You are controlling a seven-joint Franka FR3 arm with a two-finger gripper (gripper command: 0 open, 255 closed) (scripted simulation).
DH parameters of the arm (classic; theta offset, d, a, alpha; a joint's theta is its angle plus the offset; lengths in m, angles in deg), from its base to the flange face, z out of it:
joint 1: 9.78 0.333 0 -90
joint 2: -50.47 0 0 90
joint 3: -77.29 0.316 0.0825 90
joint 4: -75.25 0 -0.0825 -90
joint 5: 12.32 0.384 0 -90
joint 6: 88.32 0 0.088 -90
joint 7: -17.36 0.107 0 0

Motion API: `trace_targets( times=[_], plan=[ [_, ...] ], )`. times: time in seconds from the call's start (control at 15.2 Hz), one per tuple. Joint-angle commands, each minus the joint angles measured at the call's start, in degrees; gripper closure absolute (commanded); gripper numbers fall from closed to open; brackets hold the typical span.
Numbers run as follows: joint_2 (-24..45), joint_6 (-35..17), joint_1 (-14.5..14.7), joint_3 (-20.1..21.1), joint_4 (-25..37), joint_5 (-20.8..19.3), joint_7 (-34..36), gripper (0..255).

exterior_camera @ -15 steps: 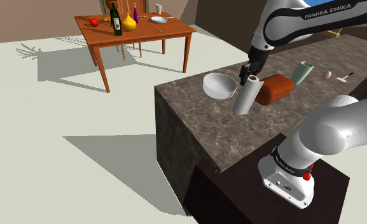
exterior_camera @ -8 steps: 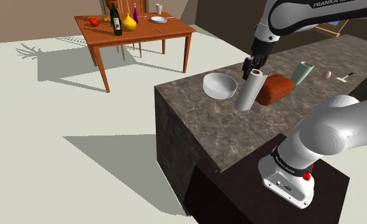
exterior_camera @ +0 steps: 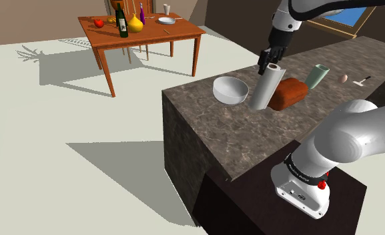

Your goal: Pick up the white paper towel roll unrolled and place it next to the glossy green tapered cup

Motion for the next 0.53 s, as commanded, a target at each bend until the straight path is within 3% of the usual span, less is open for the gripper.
trace_targets(
  times=[0.0,0.46],
  plan=[
    [-0.16,1.62,0.1,0.25,1.42,0.23,-0.01,255],
    [-0.41,7.05,0.37,0.97,6.62,0.87,-0.21,255]
  ],
)
